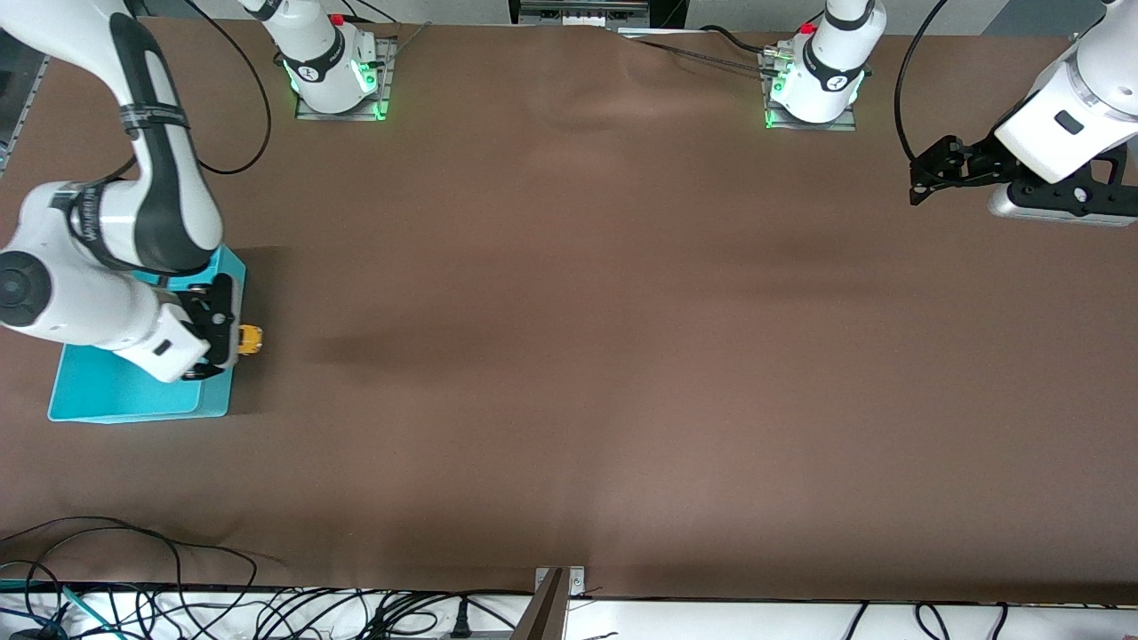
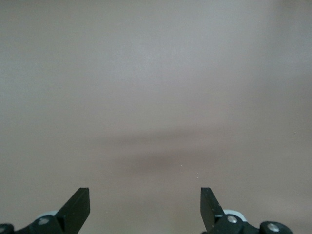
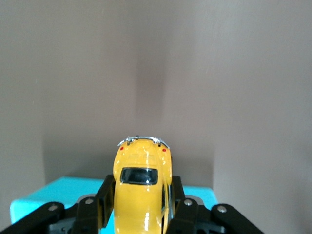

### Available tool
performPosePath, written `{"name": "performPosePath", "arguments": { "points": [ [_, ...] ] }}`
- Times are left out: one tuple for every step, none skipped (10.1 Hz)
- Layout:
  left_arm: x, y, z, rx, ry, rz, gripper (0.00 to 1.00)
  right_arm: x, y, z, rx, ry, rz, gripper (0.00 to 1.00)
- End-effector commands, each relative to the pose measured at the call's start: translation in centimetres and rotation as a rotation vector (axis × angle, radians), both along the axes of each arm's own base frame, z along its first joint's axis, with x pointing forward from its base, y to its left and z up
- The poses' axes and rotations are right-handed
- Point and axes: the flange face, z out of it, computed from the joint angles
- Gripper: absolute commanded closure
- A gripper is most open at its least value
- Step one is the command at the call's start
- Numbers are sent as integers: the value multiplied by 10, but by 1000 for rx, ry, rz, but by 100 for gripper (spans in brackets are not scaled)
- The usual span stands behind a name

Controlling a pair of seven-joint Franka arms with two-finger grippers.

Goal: Wind up and store yellow beetle car
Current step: 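Lift the car with the right gripper over the blue bin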

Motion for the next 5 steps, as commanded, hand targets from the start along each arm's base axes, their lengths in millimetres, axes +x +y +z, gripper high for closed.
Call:
{"name": "performPosePath", "arguments": {
  "points": [
    [1, 0, 5, -25, -9, 7, 0, -9, -49, -3, -1, 41, 58, 100],
    [1, 1, 5, -25, -7, 9, 0, -14, -63, -11, 4, 60, 82, 100],
    [1, 1, 6, -25, -10, 9, 0, -20, -77, -18, 7, 79, 101, 100],
    [1, -1, 5, -25, -9, 6, 0, -24, -90, -25, 4, 92, 117, 100],
    [1, -1, 5, -25, -9, 7, 0, -29, -104, -36, -9, 104, 145, 100]
  ]
}}
